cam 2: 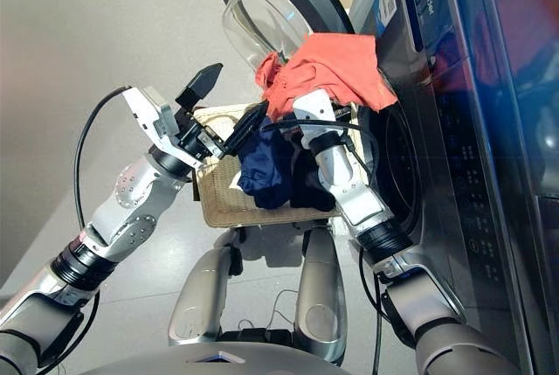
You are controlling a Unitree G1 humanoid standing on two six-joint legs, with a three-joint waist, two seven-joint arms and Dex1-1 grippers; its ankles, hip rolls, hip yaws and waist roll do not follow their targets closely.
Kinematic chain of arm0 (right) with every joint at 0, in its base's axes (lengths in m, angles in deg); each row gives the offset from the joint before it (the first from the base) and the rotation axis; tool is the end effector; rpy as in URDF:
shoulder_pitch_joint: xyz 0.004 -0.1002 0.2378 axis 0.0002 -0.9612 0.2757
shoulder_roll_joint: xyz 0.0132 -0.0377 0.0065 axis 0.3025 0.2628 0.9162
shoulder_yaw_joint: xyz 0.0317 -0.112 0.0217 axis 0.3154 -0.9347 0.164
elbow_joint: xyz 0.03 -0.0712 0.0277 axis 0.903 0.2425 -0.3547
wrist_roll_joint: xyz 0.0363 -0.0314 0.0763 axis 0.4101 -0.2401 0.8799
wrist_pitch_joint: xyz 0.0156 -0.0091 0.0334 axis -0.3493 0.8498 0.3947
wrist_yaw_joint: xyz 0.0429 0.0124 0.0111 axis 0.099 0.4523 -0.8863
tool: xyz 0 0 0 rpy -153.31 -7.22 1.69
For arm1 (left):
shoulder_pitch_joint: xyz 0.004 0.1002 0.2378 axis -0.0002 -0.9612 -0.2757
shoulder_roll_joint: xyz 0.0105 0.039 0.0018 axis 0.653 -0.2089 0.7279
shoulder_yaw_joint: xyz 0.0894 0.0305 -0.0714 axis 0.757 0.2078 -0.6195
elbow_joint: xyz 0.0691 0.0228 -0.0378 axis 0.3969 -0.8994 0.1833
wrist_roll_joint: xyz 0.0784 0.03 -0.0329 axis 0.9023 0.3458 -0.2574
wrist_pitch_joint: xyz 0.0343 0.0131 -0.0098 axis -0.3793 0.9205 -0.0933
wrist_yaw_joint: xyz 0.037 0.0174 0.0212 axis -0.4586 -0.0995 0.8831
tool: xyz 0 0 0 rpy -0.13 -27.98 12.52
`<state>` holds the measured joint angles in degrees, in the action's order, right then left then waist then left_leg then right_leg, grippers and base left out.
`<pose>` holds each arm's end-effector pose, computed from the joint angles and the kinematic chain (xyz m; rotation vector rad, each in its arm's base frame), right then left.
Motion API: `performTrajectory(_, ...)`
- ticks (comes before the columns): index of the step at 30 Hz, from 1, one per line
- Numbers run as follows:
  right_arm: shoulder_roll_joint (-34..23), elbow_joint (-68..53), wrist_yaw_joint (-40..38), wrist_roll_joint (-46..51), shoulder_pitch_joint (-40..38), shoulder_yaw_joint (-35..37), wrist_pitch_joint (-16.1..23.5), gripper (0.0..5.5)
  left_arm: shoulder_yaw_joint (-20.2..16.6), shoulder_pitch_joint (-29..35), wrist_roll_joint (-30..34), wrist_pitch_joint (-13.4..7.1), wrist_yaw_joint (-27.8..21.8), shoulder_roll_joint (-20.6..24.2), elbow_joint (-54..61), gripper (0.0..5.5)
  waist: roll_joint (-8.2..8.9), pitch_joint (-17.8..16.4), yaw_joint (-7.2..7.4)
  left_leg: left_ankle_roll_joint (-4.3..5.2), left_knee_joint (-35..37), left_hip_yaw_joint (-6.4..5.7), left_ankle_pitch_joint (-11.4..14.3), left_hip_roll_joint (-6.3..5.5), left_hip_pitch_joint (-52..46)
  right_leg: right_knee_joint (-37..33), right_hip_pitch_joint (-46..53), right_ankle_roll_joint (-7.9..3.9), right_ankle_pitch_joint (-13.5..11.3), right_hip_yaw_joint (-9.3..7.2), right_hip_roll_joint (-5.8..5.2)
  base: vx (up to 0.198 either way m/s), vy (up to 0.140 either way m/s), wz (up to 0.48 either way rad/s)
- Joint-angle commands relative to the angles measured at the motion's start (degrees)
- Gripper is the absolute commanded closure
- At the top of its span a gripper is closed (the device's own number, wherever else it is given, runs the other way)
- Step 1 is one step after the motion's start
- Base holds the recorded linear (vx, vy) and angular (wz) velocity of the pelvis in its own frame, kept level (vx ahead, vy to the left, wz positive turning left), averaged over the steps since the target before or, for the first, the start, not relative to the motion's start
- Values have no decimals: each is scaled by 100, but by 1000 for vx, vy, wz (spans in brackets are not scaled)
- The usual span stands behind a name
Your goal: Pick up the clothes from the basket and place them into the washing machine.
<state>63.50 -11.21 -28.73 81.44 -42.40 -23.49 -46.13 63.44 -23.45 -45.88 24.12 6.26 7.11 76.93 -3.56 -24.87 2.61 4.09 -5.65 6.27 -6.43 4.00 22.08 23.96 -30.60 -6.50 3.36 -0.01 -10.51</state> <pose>0.2849 -0.1521 0.0923 -0.3762 -0.3526 0.1654 0.2369 0.1211 0.1435 -0.2784 -0.6169 -0.7436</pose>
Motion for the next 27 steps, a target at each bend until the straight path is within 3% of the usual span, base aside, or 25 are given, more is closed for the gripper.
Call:
performTrajectory(1,301,-48,-294,7,-9,143,626,550,-122,46,604,-676,500,-276,162,0,298,223,-29,35,-837,-240,670,-51,147,-1178,438,-341,-798,171,-42,0,0,0)
performTrajectory(2,306,194,-450,-23,-101,128,676,550,-144,73,841,-785,889,-494,76,0,331,167,-18,34,-991,-270,722,-53,221,-1003,363,-325,-731,179,-22,0,0,0)
performTrajectory(3,304,200,-453,-24,-99,126,682,550,-140,75,851,-786,899,-499,76,0,326,172,-17,34,-1010,-273,731,-51,238,-989,350,-325,-723,178,-21,0,0,0)
performTrajectory(5,313,334,-642,-15,-185,145,700,550,-181,214,1064,-838,1393,-685,-51,0,380,38,-3,38,-1318,-323,828,-44,441,-667,169,-290,-606,176,-6,-41,-56,111)
performTrajectory(15,439,999,-1462,-257,-19,263,859,550,-222,669,1858,-873,2589,-1116,-471,0,413,-242,-25,50,-2414,-358,1155,79,1442,479,-835,-215,-279,205,69,-20,-11,40)
performTrajectory(24,168,2038,-1886,-77,627,699,855,550,-200,838,1926,-878,2707,-1124,-497,0,325,-398,-102,57,-3053,-424,1370,165,2140,1134,-1538,-152,-26,221,126,-6,-1,-2)
performTrajectory(27,-20,2509,-2007,122,847,951,885,550,-197,885,1913,-875,2718,-1081,-496,0,273,-427,-132,54,-3189,-448,1414,134,2320,1271,-1709,-138,18,229,119,0,0,0)
